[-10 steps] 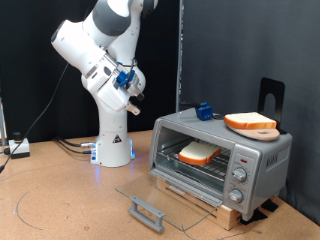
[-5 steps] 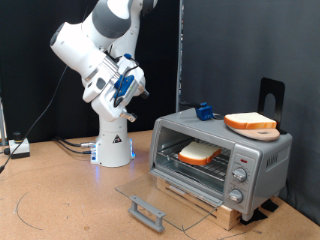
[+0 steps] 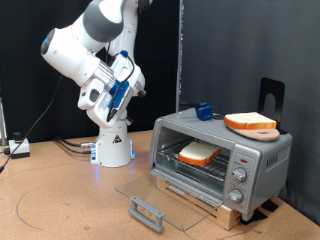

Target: Make a piece of toast with the oven

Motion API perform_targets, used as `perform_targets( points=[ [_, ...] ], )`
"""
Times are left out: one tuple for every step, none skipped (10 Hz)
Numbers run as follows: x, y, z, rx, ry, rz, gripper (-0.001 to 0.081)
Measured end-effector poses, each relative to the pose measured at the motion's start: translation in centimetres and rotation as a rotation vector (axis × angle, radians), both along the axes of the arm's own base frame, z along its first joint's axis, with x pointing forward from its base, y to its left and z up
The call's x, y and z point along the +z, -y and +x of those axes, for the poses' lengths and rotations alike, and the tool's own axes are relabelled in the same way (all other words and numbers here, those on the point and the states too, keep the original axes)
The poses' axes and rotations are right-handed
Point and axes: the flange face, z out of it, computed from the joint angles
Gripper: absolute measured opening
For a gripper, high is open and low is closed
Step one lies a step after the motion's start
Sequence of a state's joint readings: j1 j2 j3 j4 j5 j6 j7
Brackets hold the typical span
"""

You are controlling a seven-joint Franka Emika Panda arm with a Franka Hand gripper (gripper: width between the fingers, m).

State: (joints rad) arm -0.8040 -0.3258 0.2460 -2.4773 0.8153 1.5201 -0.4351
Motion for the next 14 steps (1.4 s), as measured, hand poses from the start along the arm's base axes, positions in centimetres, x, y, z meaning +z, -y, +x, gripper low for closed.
perform_targets(
  points=[
    [-0.5, 1.1, 0.5, -0.009, -0.069, 0.027, 0.0808],
    [-1.4, 2.2, 1.0, -0.025, -0.124, 0.034, 0.0808],
    [-2.4, 3.3, 1.3, -0.029, -0.166, 0.026, 0.0808],
    [-3.4, 4.5, 1.7, -0.045, -0.181, -0.004, 0.0808],
    [-4.0, 5.2, 2.2, -0.053, -0.186, -0.016, 0.0808],
    [-4.0, 5.1, 2.1, -0.046, -0.189, -0.009, 0.0808],
    [-4.0, 4.7, 1.8, -0.019, -0.198, 0.022, 0.0808],
    [-4.3, 4.4, 1.5, 0.003, -0.220, 0.052, 0.0808],
    [-5.3, 4.5, 1.4, 0.006, -0.238, 0.057, 0.0808],
    [-6.7, 4.9, 1.5, 0.001, -0.258, 0.044, 0.0808],
    [-8.3, 5.4, 1.7, -0.014, -0.275, 0.026, 0.0808],
    [-9.9, 5.9, 2.0, -0.035, -0.282, 0.006, 0.0808],
    [-10.9, 6.2, 2.4, -0.045, -0.286, 0.002, 0.0808],
    [-10.9, 6.2, 2.3, -0.044, -0.287, 0.004, 0.0808]
  ],
)
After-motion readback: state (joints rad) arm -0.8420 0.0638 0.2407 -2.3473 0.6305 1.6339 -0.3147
